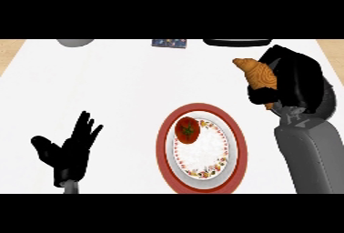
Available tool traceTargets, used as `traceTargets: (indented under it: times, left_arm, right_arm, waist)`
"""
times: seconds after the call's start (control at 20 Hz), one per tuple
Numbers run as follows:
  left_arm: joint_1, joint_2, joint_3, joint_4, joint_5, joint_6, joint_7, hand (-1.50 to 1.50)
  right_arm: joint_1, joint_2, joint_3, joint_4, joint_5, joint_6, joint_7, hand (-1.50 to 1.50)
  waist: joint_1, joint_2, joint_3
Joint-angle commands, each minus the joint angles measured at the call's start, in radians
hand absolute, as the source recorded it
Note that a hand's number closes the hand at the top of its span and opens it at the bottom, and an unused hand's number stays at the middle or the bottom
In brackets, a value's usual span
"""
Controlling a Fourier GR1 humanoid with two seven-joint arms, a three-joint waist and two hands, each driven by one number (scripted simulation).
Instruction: Pick the croissant from the plate and place it in the pan
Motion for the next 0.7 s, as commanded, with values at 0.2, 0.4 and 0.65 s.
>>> traceTargets:
  times: [0.2,0.4,0.65]
  left_arm:
    - [0.046,-0.037,-0.043,-0.016,-0.027,0.015,0.012,0.00]
    - [-0.008,-0.032,-0.028,0.055,-0.028,0.002,-0.008,0.00]
    - [-0.006,-0.011,-0.031,0.000,-0.004,-0.026,0.043,0.00]
  right_arm:
    - [-0.165,-0.124,-0.186,0.471,-0.044,-0.201,-0.243,1.50]
    - [-0.234,-0.179,-0.290,0.725,-0.136,-0.308,-0.421,1.50]
    - [-0.280,-0.235,-0.363,0.971,-0.174,-0.418,-0.599,1.50]
  waist:
    - [0.016,0.007,-0.004]
    - [0.034,0.019,-0.002]
    - [0.050,0.025,-0.001]
